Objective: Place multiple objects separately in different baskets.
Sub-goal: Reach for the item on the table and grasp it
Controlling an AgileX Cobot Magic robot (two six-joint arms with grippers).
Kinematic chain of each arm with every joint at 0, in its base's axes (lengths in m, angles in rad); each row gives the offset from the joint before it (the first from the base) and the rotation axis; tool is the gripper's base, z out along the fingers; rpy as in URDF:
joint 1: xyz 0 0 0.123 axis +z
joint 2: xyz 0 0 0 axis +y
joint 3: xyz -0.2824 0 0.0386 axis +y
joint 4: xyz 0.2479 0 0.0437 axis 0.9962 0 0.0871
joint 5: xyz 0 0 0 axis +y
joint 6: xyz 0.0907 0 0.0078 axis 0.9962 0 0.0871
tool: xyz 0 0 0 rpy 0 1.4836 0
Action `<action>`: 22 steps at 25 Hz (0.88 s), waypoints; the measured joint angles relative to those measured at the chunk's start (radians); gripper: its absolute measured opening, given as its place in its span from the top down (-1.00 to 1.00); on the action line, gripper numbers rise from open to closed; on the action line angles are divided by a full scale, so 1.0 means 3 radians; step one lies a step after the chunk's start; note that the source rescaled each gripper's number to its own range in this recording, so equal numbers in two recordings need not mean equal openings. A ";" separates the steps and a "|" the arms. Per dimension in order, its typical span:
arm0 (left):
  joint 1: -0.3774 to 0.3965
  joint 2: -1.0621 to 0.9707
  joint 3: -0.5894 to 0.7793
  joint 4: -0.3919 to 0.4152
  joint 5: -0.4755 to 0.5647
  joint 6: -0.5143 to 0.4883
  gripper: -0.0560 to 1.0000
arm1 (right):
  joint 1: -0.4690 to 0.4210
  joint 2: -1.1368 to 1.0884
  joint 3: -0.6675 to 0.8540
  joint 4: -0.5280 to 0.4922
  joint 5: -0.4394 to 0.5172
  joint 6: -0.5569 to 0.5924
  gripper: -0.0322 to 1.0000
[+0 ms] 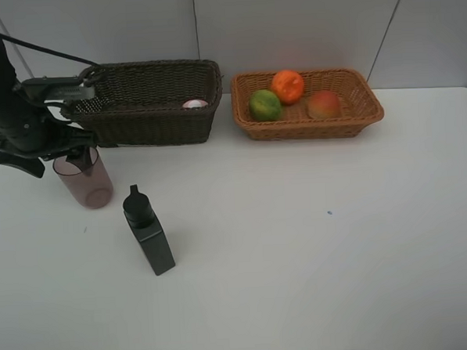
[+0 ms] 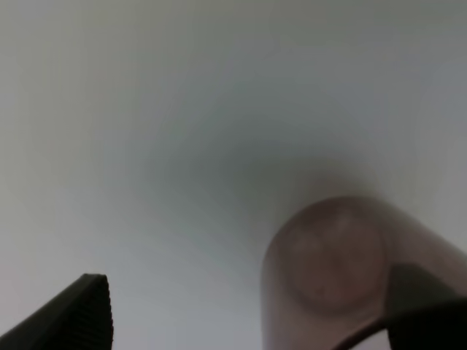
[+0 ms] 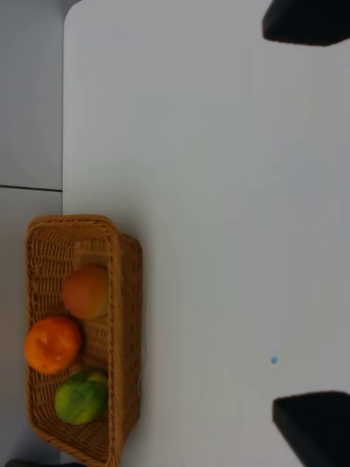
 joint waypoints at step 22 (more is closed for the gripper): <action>0.0000 0.0193 0.0000 -0.0088 -0.0263 0.0087 -0.34 | 0.0000 0.0000 0.0000 0.0000 0.0000 0.0000 -1.00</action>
